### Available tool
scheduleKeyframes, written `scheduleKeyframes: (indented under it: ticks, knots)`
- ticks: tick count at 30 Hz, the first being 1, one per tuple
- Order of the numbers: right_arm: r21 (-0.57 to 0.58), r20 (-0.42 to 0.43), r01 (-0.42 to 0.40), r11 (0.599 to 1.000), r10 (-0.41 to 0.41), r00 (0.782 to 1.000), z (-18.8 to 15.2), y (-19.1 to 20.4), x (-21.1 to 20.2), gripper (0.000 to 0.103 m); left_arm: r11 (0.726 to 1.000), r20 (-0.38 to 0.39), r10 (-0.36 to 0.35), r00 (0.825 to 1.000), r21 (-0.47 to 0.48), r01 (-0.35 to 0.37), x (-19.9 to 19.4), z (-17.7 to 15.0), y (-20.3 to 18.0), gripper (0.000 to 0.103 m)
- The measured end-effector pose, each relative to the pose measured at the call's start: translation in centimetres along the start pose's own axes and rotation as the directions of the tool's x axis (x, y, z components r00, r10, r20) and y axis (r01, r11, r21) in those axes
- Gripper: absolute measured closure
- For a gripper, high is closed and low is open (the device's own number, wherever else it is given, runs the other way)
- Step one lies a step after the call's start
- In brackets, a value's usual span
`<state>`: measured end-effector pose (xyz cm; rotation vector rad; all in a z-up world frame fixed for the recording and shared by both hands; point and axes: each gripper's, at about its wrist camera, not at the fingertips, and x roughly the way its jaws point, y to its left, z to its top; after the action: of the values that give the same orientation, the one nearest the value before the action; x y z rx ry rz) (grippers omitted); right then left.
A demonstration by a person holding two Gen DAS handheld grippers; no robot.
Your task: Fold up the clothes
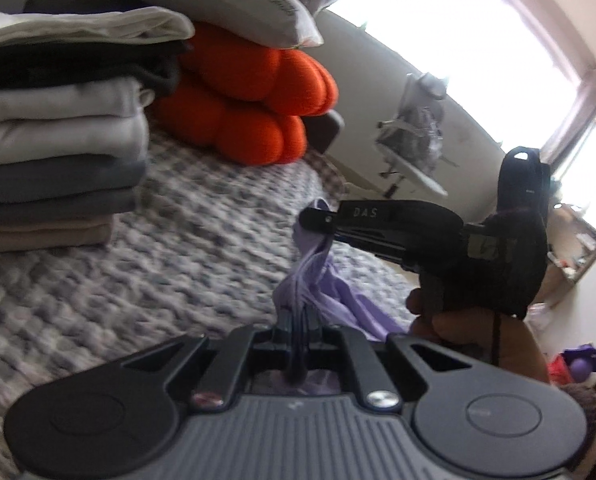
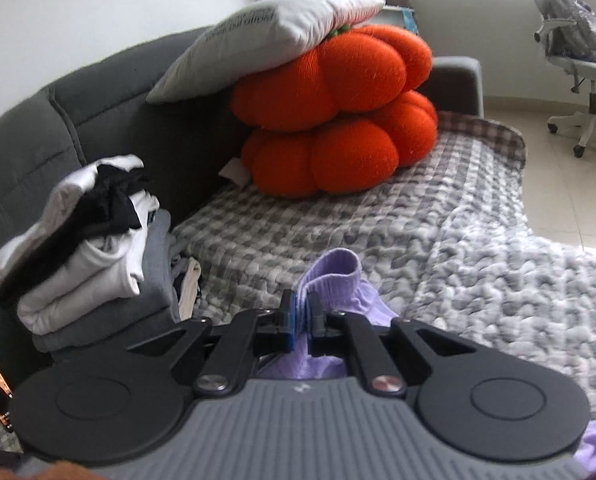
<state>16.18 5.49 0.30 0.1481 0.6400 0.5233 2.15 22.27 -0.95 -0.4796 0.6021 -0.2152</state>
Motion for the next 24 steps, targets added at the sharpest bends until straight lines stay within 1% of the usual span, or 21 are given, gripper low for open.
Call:
scheduleKeyframes:
  ticks: [5, 11, 14, 16, 17, 19, 20, 21, 22, 23, 24]
  knots:
    - [0.005, -0.038, -0.011, 1.000, 0.011, 0.999, -0.9, 0.0, 2.1, 0.097, 0.995, -0.022, 0.101, 0.995, 0.022, -0.101, 1.3, -0.3, 1.0, 0.099]
    - [0.022, -0.082, -0.029, 0.999, 0.030, 0.996, -1.6, -0.1, 3.7, 0.097, 0.971, -0.056, 0.230, 0.972, 0.073, -0.225, 2.6, -0.8, 1.5, 0.099]
    - [0.032, -0.105, -0.038, 0.999, 0.041, 0.994, -1.9, -0.2, 4.4, 0.094, 0.960, -0.077, 0.270, 0.960, 0.093, -0.262, 3.2, -1.0, 1.5, 0.098]
    - [0.046, -0.115, -0.048, 0.998, 0.053, 0.992, -2.0, -0.5, 4.4, 0.092, 0.954, -0.094, 0.292, 0.952, 0.103, -0.282, 3.5, -1.1, 1.5, 0.098]
    - [0.053, -0.119, -0.054, 0.997, 0.060, 0.991, -2.0, -0.7, 4.4, 0.087, 0.950, -0.102, 0.303, 0.948, 0.108, -0.292, 3.7, -1.1, 1.5, 0.098]
    - [0.065, -0.125, -0.067, 0.996, 0.075, 0.989, -1.9, -1.0, 3.9, 0.087, 0.945, -0.109, 0.318, 0.942, 0.112, -0.307, 3.8, -1.2, 1.3, 0.096]
    - [0.071, -0.127, -0.074, 0.995, 0.083, 0.988, -1.8, -1.2, 3.6, 0.085, 0.942, -0.110, 0.327, 0.939, 0.117, -0.315, 3.8, -1.2, 1.2, 0.095]
    - [0.073, -0.126, -0.077, 0.994, 0.086, 0.988, -1.8, -1.4, 3.2, 0.073, 0.939, -0.110, 0.336, 0.935, 0.121, -0.323, 3.8, -1.2, 1.1, 0.095]
    - [0.074, -0.117, -0.078, 0.994, 0.086, 0.989, -1.8, -1.5, 2.8, 0.063, 0.935, -0.111, 0.345, 0.932, 0.126, -0.331, 3.8, -1.2, 1.0, 0.095]
    - [0.074, -0.107, -0.079, 0.994, 0.087, 0.990, -1.8, -1.6, 2.3, 0.049, 0.934, -0.112, 0.347, 0.931, 0.129, -0.333, 3.8, -1.1, 0.7, 0.090]
    - [0.075, -0.098, -0.080, 0.994, 0.087, 0.991, -1.8, -1.8, 1.9, 0.049, 0.933, -0.112, 0.349, 0.930, 0.132, -0.335, 3.7, -1.1, 0.4, 0.081]
